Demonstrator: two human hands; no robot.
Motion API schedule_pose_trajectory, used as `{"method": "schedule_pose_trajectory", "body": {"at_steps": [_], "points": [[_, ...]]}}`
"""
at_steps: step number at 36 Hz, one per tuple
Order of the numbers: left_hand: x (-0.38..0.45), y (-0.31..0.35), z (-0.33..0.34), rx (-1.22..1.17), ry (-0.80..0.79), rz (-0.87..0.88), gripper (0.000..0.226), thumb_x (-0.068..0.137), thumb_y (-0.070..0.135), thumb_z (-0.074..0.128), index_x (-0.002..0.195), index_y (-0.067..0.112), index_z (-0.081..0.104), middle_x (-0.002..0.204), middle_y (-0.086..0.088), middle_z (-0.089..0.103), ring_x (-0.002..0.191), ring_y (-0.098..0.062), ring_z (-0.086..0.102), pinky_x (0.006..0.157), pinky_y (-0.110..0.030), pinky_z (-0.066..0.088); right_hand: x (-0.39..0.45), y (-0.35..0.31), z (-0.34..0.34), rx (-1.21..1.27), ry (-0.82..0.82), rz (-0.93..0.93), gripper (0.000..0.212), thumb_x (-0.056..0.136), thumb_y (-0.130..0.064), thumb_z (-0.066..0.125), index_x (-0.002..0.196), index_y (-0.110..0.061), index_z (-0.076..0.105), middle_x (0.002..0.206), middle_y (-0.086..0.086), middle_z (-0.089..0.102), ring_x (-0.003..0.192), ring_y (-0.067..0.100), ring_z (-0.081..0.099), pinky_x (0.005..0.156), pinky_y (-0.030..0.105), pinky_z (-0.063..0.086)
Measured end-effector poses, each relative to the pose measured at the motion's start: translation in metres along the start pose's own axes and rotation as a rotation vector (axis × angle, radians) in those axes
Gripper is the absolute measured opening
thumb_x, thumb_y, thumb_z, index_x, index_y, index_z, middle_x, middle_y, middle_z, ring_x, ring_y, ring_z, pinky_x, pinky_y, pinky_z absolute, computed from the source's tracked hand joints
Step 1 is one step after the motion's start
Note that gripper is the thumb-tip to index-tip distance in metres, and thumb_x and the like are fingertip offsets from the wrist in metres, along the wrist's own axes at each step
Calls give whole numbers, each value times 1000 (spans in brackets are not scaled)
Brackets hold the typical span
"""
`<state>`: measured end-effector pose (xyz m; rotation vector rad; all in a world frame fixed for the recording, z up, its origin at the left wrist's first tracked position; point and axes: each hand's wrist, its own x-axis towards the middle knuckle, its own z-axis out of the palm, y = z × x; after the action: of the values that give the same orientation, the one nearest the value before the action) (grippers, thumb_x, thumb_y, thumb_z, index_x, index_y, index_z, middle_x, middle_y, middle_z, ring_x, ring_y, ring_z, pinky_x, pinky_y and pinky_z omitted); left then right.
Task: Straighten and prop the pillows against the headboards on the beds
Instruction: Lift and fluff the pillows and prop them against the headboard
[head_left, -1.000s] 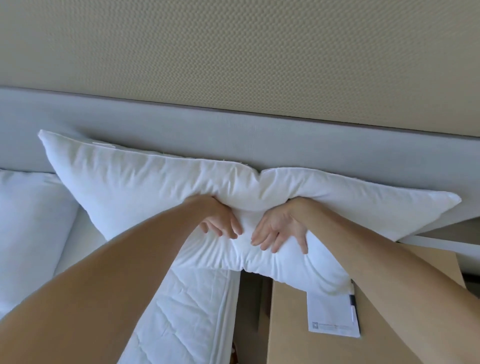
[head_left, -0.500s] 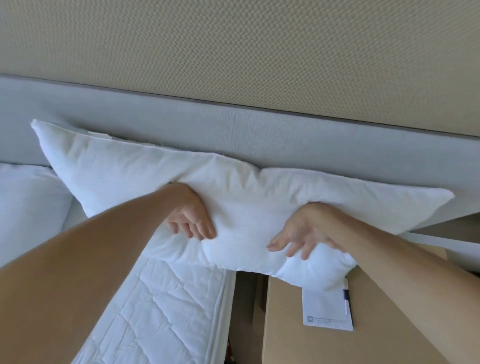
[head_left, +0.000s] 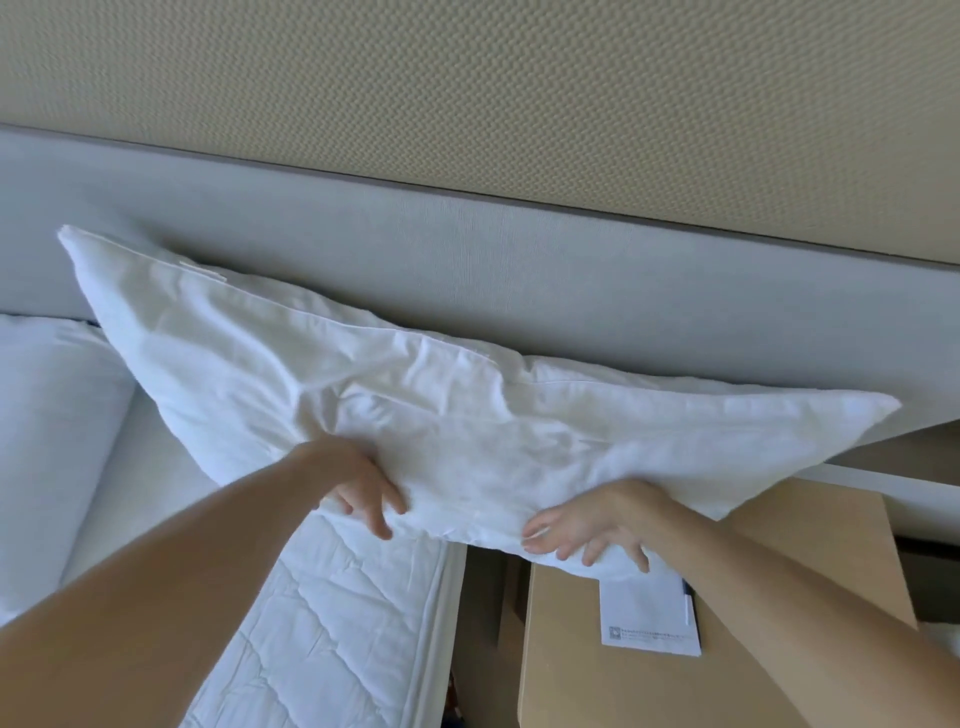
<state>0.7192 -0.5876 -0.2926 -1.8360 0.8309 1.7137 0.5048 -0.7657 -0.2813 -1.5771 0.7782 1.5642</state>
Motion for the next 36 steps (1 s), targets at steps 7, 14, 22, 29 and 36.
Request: {"method": "schedule_pose_trajectory", "body": {"at_steps": [7, 14, 22, 29, 36], "points": [[-13, -25, -20, -142, -83, 17, 66, 85, 41, 68, 141, 49, 35, 154, 15, 34, 145, -13, 25, 118, -44, 24, -32, 12, -22, 9, -4, 18, 77, 78, -78, 53, 145, -55, 25, 157, -13, 34, 143, 23, 36, 102, 69, 26], [-25, -41, -65, -137, -111, -7, 55, 90, 29, 66, 137, 46, 43, 149, 17, 41, 143, -11, 29, 118, -45, 21, -73, -1, -42, -51, 28, 22, 64, 96, -47, 51, 153, -36, 24, 161, -3, 25, 146, 22, 29, 32, 21, 47], [-17, -50, -44, -62, -6, -35, 67, 86, 34, 68, 143, 46, 34, 152, 14, 36, 144, -13, 26, 117, -40, 23, -58, 11, -31, -113, 62, -3, 73, 91, -46, 61, 153, -39, 22, 164, -2, 15, 147, 20, 29, 63, 17, 49], [-61, -56, -38, -78, 172, 110, 42, 83, 41, 70, 122, 39, 55, 128, 17, 56, 121, -6, 50, 106, -30, 41, -86, 41, -26, 63, 248, -131, 84, 69, -60, 79, 141, -32, 46, 147, -9, 47, 133, 12, 47, 111, 45, 38], [-161, -36, -53, -216, 522, 444, 17, 89, 18, 67, 105, 23, 71, 97, 9, 76, 92, -9, 71, 83, -31, 54, -165, 39, -37, 49, 671, -451, 36, 75, -53, 74, 108, -37, 67, 100, -19, 74, 97, 1, 67, 88, 28, 55]]}}
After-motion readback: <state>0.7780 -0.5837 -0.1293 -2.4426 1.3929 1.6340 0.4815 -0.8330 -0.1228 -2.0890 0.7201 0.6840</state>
